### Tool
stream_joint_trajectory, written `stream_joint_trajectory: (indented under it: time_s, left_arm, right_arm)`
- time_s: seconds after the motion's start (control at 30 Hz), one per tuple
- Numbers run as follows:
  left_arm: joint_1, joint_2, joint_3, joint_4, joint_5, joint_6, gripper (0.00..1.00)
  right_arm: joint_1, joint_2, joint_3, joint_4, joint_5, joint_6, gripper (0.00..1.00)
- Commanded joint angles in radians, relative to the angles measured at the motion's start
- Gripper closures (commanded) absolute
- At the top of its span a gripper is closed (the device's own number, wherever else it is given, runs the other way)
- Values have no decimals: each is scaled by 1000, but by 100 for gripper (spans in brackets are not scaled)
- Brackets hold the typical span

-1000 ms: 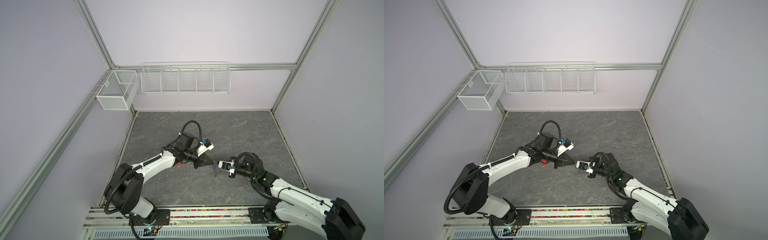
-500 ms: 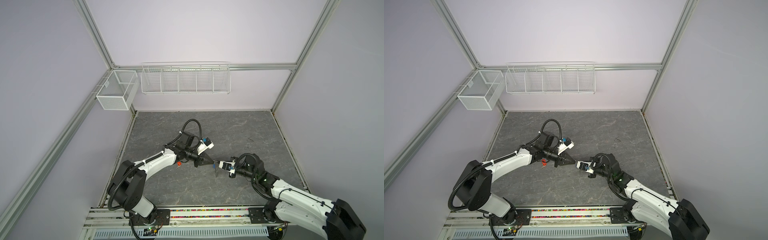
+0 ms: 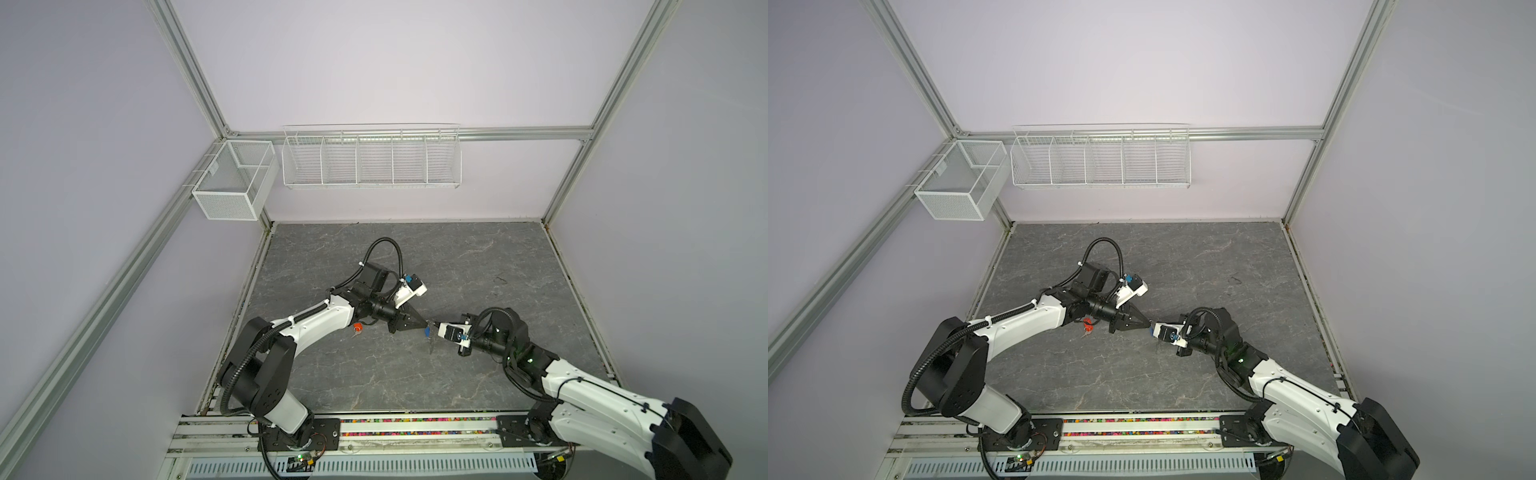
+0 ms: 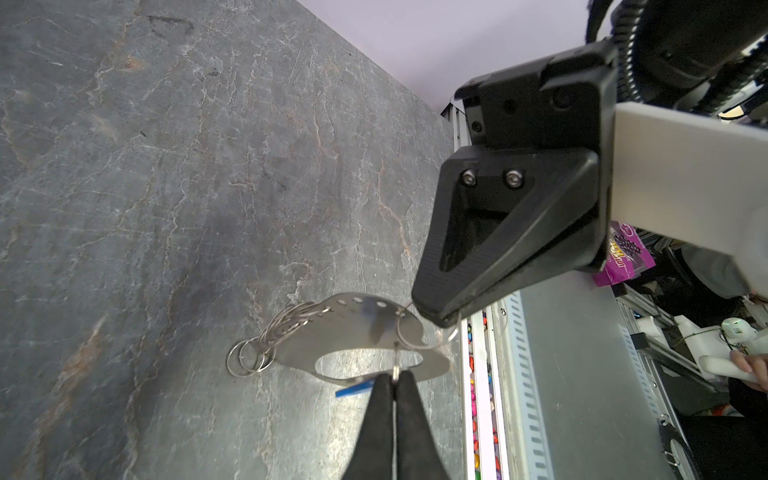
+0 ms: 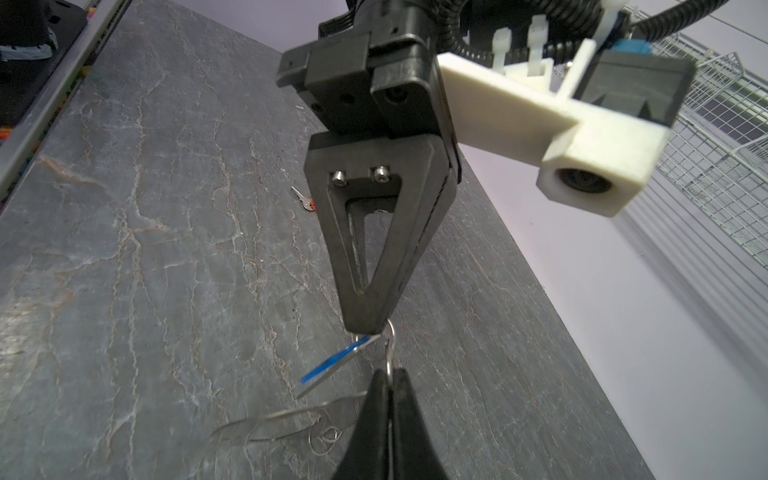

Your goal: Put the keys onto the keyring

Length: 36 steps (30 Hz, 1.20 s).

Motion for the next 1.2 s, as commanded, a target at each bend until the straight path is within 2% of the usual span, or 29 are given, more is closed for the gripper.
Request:
stream_joint_trajectory:
  time_s: [0.0,0.37,0.77,1.17]
  left_arm:
    - [4,0,30,-1,42,-7,100]
    - [-2,-31,31,-82,50,76,100]
    - [-4,4,61,-2,77,40,100]
    - [-4,55,65,8,120,4,100]
  right_arm:
    - [-7,3,-13,29,-21,-17,93]
    - [-20,15,-5,37,-8,3,93]
    - [-22,15,4,9,-44,-5,93]
    - [-23,-21,-19,41,-46,3,93]
